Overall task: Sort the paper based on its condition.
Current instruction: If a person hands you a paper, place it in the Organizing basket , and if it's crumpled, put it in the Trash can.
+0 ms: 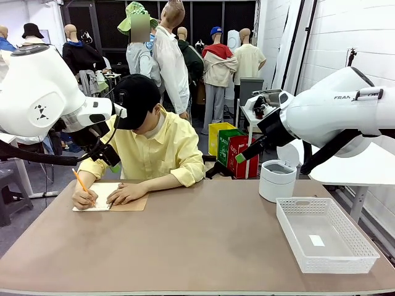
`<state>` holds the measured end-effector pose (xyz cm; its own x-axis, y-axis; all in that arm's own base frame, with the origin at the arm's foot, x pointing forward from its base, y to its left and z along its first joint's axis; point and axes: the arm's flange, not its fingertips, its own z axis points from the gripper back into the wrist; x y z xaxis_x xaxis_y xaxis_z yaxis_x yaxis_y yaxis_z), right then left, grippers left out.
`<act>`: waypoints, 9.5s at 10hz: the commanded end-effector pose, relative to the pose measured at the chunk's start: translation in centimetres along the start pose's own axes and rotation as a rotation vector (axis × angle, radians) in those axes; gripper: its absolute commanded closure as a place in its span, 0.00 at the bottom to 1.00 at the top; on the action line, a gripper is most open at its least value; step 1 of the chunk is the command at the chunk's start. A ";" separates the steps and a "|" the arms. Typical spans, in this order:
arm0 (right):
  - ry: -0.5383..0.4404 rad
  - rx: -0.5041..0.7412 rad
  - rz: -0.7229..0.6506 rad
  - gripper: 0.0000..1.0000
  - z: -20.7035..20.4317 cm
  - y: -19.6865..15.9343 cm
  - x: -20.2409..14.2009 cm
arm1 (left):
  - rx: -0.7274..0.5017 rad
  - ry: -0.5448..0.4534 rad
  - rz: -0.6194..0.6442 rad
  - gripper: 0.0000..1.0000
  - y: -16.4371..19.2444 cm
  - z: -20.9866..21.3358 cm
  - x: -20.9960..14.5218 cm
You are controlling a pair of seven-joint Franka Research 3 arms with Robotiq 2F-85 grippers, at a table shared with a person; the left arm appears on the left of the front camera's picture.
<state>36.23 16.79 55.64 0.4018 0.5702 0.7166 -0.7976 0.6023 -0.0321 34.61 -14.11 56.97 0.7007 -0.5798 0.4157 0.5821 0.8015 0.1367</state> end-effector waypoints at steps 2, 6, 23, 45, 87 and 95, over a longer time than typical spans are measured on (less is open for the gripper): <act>0.008 0.002 0.002 0.00 0.1 0.0 0.1 | 0.002 0.000 -0.001 0.00 0.1 0.0 0.0; 0.008 0.002 0.002 0.00 0.1 0.0 0.1 | 0.002 0.000 -0.001 0.00 0.1 0.0 0.0; 0.008 0.002 0.002 0.00 0.1 0.0 0.1 | 0.002 0.000 -0.001 0.00 0.1 0.0 0.0; 0.008 0.002 0.002 0.00 0.1 0.0 0.1 | 0.002 0.000 -0.001 0.00 0.1 0.0 0.0; 0.008 0.002 0.002 0.00 0.1 0.0 0.1 | 0.002 0.000 -0.001 0.00 0.1 0.0 0.0; 0.008 0.002 0.002 0.00 0.1 0.0 0.1 | 0.002 0.000 -0.001 0.00 0.1 0.0 0.0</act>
<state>36.23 16.79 55.64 0.4018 0.5702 0.7166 -0.7976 0.6023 -0.0321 34.61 -14.11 56.96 0.7007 -0.5798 0.4157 0.5821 0.8015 0.1367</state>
